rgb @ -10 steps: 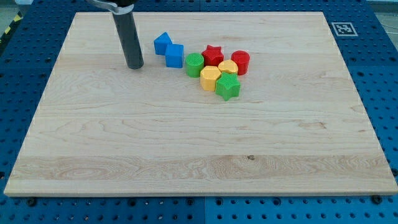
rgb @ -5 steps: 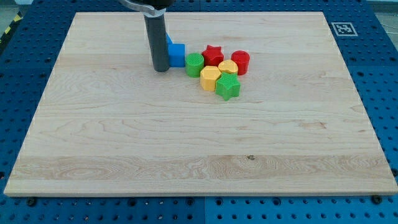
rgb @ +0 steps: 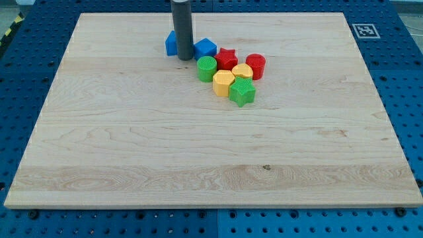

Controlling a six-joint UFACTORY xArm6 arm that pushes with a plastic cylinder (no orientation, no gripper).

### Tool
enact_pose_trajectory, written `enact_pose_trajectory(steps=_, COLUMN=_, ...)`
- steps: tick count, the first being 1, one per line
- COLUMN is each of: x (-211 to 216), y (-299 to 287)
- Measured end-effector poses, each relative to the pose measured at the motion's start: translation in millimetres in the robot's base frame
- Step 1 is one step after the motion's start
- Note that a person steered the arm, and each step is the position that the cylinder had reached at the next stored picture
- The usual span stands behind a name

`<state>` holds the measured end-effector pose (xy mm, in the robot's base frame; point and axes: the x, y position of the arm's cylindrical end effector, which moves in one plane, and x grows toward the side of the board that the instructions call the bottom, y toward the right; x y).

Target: Separate blue cube from the blue triangle

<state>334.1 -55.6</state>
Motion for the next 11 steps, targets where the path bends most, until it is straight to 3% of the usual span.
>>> enact_pose_trajectory(steps=7, x=-23, y=99)
enact_pose_trajectory(steps=11, x=-32, y=102)
